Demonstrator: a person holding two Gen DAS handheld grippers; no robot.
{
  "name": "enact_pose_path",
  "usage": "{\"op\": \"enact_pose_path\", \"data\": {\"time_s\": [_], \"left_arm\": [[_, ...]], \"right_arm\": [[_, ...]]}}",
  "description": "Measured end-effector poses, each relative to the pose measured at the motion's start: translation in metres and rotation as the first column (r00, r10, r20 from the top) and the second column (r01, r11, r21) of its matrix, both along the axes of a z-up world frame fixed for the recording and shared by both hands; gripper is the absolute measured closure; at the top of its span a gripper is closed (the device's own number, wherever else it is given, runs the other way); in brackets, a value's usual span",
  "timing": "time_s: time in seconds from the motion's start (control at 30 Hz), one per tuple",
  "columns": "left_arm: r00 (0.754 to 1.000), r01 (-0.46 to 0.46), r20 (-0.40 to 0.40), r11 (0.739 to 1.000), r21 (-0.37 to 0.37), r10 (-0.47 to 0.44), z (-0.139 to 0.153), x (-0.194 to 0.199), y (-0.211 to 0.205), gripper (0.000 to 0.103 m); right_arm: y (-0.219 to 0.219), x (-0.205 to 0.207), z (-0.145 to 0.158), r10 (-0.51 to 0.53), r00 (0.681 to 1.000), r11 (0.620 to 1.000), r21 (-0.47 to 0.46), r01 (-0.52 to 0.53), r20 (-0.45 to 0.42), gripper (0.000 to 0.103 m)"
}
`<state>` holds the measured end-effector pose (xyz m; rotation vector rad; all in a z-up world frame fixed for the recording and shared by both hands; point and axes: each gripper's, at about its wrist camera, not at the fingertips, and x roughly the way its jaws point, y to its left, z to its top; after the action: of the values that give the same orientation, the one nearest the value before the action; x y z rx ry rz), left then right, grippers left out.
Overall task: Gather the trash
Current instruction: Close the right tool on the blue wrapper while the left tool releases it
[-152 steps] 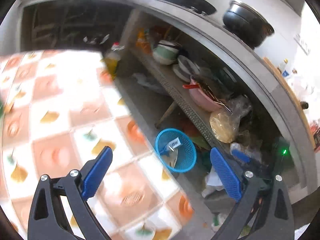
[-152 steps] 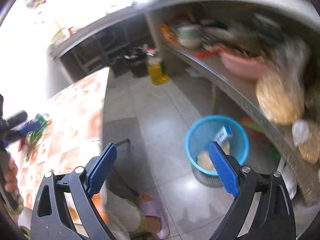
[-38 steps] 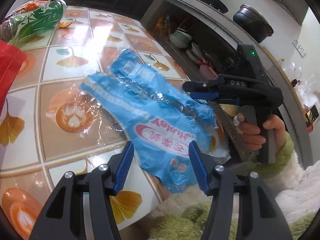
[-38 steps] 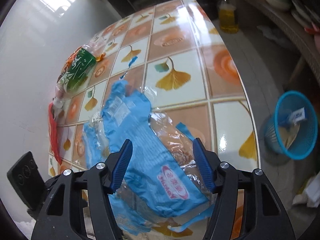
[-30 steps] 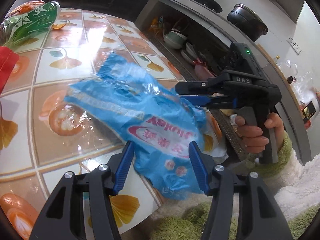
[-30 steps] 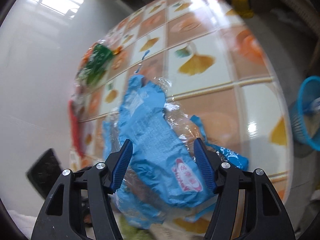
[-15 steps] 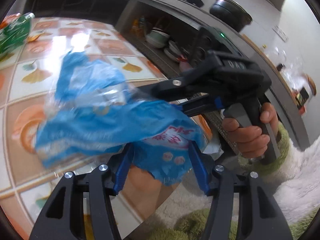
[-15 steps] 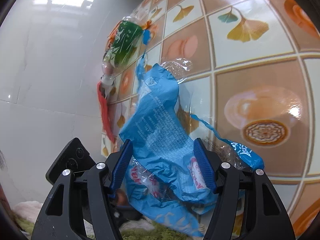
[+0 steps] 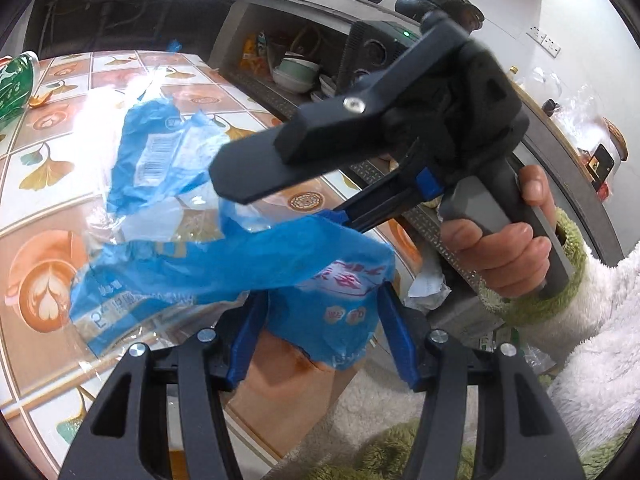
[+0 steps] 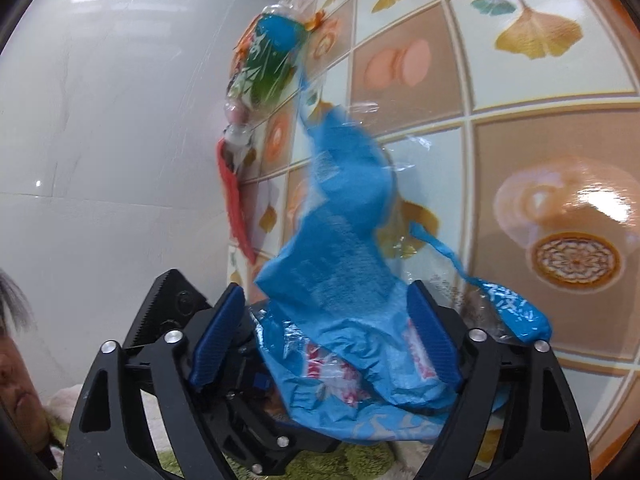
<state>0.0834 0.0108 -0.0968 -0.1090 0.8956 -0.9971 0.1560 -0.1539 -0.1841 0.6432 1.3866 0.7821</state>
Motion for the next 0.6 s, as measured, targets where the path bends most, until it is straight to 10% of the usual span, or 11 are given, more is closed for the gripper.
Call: {"op": "enact_pose_path", "data": {"time_s": [0.27,0.6], "left_arm": [[1.0,0.007,0.012,1.0,0.001,-0.007,0.001,-0.002,0.0,0.048],[1.0,-0.002,0.029,1.0,-0.012,0.002,0.004,-0.007,0.001,0.048]], "right_arm": [[0.016,0.002,0.001,0.01,1.0,0.999,-0.052,-0.01,0.013,0.022],[0.018,-0.004,-0.005,-0.002,1.0,0.993,-0.122,0.0,-0.017,0.064]]}}
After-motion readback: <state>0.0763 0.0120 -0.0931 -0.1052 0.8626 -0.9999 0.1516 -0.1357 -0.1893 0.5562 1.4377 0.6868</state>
